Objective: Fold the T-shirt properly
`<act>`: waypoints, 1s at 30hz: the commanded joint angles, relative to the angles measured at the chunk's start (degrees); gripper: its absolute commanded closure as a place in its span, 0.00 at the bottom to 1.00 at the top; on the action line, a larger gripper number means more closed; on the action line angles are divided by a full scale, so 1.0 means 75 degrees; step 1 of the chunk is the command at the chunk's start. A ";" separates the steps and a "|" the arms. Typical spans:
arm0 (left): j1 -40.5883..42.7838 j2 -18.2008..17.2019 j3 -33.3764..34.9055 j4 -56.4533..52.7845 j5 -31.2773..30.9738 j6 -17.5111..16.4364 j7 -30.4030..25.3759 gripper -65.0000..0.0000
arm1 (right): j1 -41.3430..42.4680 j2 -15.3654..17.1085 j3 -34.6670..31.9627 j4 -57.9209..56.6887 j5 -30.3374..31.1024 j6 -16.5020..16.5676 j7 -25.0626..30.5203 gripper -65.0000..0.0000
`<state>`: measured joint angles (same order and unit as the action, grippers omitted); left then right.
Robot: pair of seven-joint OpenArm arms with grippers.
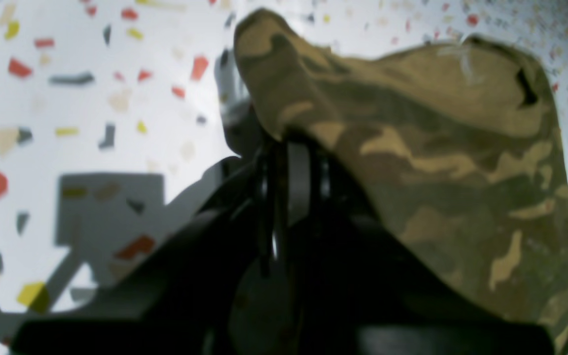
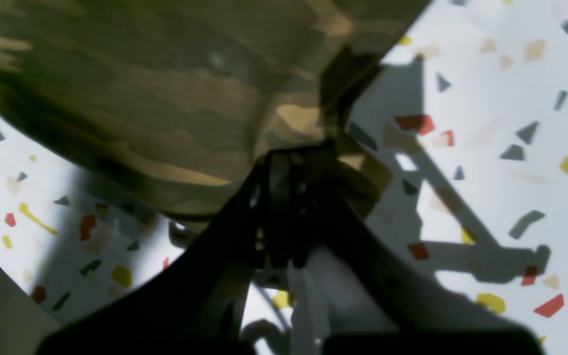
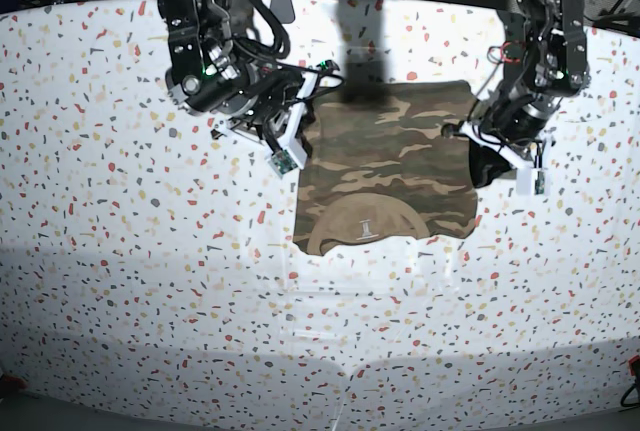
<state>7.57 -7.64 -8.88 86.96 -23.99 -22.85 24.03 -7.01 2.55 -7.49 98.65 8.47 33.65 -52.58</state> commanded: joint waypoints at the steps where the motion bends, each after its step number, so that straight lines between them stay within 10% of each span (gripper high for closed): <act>1: -0.0079 -0.0087 -0.0009 0.0216 -0.0119 -0.0064 -0.0163 0.93 | 0.0090 -0.0003 0.0003 0.0201 0.0041 -0.0032 0.0122 1.00; 14: 0.0851 -0.1011 -0.0009 0.1370 -0.0146 0.0224 -0.0015 1.00 | 0.0076 0.0128 0.1877 0.1393 0.1836 -0.0134 -0.0245 1.00; 30: 0.4057 -0.1058 -0.0513 0.4036 -0.0143 0.1139 -0.0012 1.00 | -0.1431 0.0778 0.4430 0.2471 0.3654 0.0847 -0.1282 1.00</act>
<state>37.78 -15.05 -12.29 116.16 -24.86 -14.11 25.47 -18.02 8.01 25.71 116.09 34.68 39.53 -63.18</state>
